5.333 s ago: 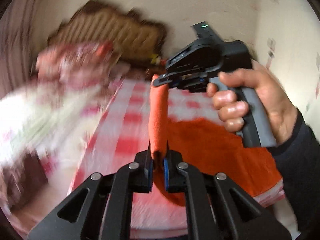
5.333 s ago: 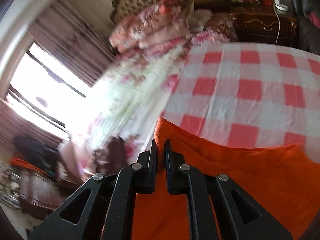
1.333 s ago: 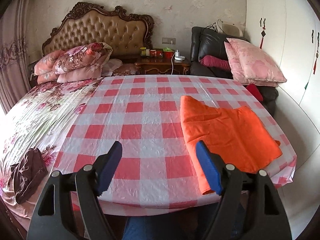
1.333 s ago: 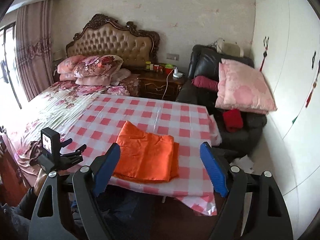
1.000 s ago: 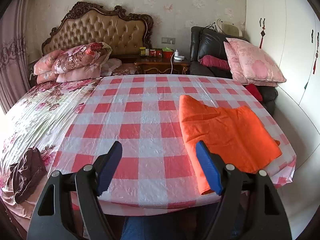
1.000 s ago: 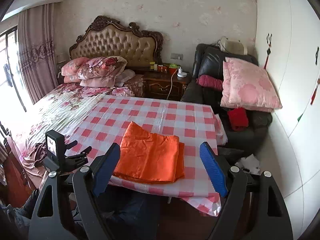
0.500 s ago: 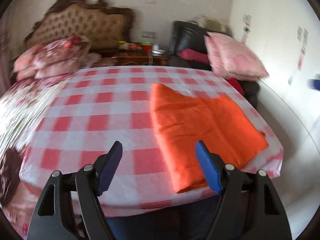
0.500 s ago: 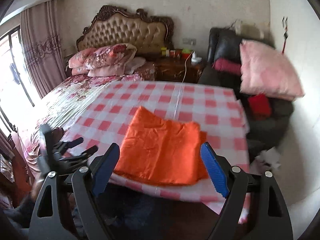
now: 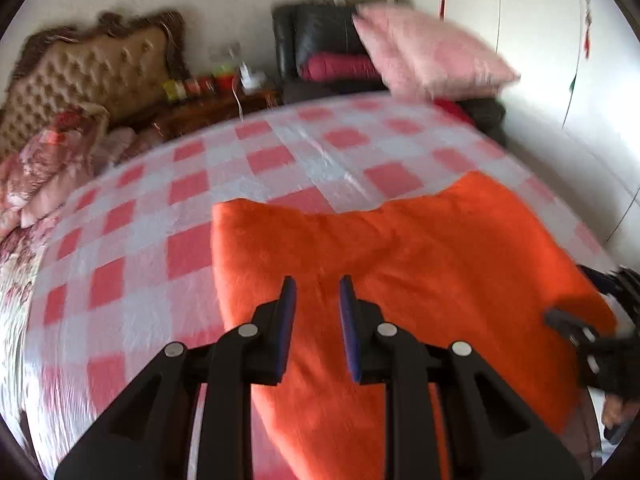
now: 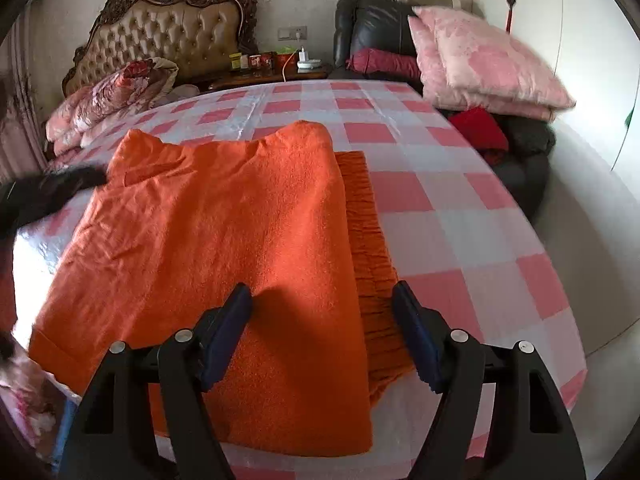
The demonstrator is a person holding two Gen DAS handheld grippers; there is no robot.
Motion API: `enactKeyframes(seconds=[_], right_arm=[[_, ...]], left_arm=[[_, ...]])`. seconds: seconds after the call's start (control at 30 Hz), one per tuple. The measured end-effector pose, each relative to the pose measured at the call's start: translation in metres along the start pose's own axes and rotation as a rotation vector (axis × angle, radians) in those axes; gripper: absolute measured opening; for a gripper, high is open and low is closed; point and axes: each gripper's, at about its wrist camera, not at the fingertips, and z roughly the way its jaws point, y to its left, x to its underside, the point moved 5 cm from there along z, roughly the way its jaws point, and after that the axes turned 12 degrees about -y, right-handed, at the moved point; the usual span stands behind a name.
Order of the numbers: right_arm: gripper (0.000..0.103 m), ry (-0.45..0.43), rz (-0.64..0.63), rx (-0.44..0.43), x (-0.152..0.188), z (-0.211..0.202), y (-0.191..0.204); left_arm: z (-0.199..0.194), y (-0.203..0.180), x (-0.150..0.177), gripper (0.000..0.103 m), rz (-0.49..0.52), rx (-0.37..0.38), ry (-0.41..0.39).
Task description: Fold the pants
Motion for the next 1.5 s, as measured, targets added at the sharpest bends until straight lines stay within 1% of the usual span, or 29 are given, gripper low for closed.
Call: enactKeyframes(seconds=[0.13, 0.17, 0.23, 0.3, 0.33, 0.37, 0.4, 0.43, 0.47, 0.53, 0.57, 0.6, 0.63, 0.7, 0.73, 0.77, 0.8, 0.93, 0.97, 1.0, 1.03, 1.07, 1.1, 1.17, 1.27, 1.4, 1.43, 1.47, 1.5], right_arm=[[0.072, 0.006, 0.005, 0.011, 0.003, 0.001, 0.0], [0.072, 0.006, 0.005, 0.011, 0.003, 0.001, 0.0], [0.073, 0.005, 0.004, 0.012, 0.004, 0.002, 0.0], [0.073, 0.005, 0.004, 0.014, 0.004, 0.002, -0.001], [0.073, 0.002, 0.004, 0.016, 0.005, 0.002, -0.001], [0.074, 0.0, 0.004, 0.017, 0.005, 0.004, 0.0], [0.074, -0.002, 0.003, 0.02, 0.005, 0.004, 0.0], [0.075, -0.005, 0.005, 0.022, 0.005, 0.004, 0.0], [0.076, -0.008, 0.005, 0.023, 0.005, 0.004, 0.0], [0.078, -0.011, 0.005, 0.028, 0.005, 0.005, 0.0], [0.079, -0.01, 0.009, 0.031, 0.005, 0.005, -0.001], [0.082, -0.011, 0.011, 0.037, 0.005, 0.005, -0.002], [0.088, -0.01, 0.012, 0.049, 0.004, 0.006, -0.004], [0.088, -0.014, 0.05, 0.063, 0.002, 0.004, -0.012], [0.088, -0.024, 0.063, 0.078, 0.001, 0.002, -0.016], [0.088, -0.045, 0.086, 0.109, -0.002, -0.002, -0.025], [0.088, -0.048, 0.094, 0.108, -0.004, -0.003, -0.029], [0.088, 0.03, 0.167, -0.013, -0.009, 0.018, -0.042], [0.088, 0.066, 0.179, -0.04, -0.008, 0.026, -0.044], [0.084, 0.081, 0.198, -0.074, -0.007, 0.031, -0.044], [0.077, 0.074, 0.196, -0.089, -0.009, 0.03, -0.043], [0.059, 0.081, 0.176, -0.131, -0.011, 0.03, -0.036], [0.055, 0.085, 0.166, -0.13, -0.011, 0.029, -0.032], [0.051, 0.076, 0.137, -0.116, -0.013, 0.029, -0.027], [0.047, 0.063, 0.152, -0.116, -0.017, 0.032, -0.032], [0.046, 0.038, 0.162, -0.068, -0.027, 0.042, -0.048], [0.046, 0.035, 0.168, -0.056, -0.029, 0.046, -0.054], [0.046, 0.033, 0.179, -0.045, -0.031, 0.051, -0.061], [0.046, 0.033, 0.184, -0.039, -0.033, 0.055, -0.068]], left_arm=[[0.049, 0.004, -0.002, 0.022, 0.037, -0.017, 0.103], [0.053, 0.004, -0.002, 0.023, 0.048, -0.018, 0.105], [0.047, 0.008, 0.001, 0.023, 0.039, -0.021, 0.09], [0.035, 0.011, -0.001, 0.029, -0.012, -0.005, 0.055], [0.019, 0.015, -0.003, 0.038, -0.041, -0.014, 0.011], [0.004, 0.019, -0.004, 0.053, -0.065, -0.028, -0.033], [-0.01, 0.022, -0.002, 0.063, -0.086, -0.045, -0.061], [-0.028, 0.027, 0.005, 0.078, -0.122, -0.076, -0.09], [-0.042, 0.032, 0.016, 0.081, -0.163, -0.093, -0.097], [-0.059, 0.037, 0.04, 0.081, -0.252, -0.071, -0.065], [-0.067, 0.039, 0.057, 0.081, -0.316, -0.045, -0.04], [-0.071, 0.038, 0.071, 0.081, -0.355, -0.019, -0.011], [-0.073, 0.034, 0.082, 0.08, -0.375, 0.01, 0.016], [-0.076, 0.026, 0.096, 0.074, -0.38, 0.045, 0.041], [-0.074, 0.022, 0.095, 0.067, -0.371, 0.064, 0.044], [-0.074, 0.019, 0.094, 0.064, -0.361, 0.07, 0.044], [-0.069, 0.018, 0.091, 0.063, -0.351, 0.069, 0.046], [-0.061, 0.016, 0.092, 0.06, -0.351, 0.076, 0.056], [-0.062, 0.015, 0.092, 0.056, -0.352, 0.078, 0.055], [-0.064, 0.015, 0.093, 0.051, -0.359, 0.086, 0.054], [-0.065, 0.012, 0.095, 0.042, -0.367, 0.093, 0.054], [-0.064, 0.013, 0.095, 0.038, -0.365, 0.087, 0.053], [-0.062, 0.012, 0.094, 0.035, -0.359, 0.08, 0.052], [-0.058, 0.011, 0.091, 0.021, -0.352, 0.072, 0.051], [-0.046, 0.01, 0.081, 0.018, -0.339, 0.068, 0.052], [-0.019, 0.004, 0.053, 0.018, -0.307, 0.06, 0.047], [-0.012, 0.002, 0.047, 0.019, -0.299, 0.058, 0.048], [-0.005, 0.002, 0.042, 0.025, -0.296, 0.049, 0.047], [-0.002, 0.003, 0.037, 0.031, -0.294, 0.016, 0.043]])
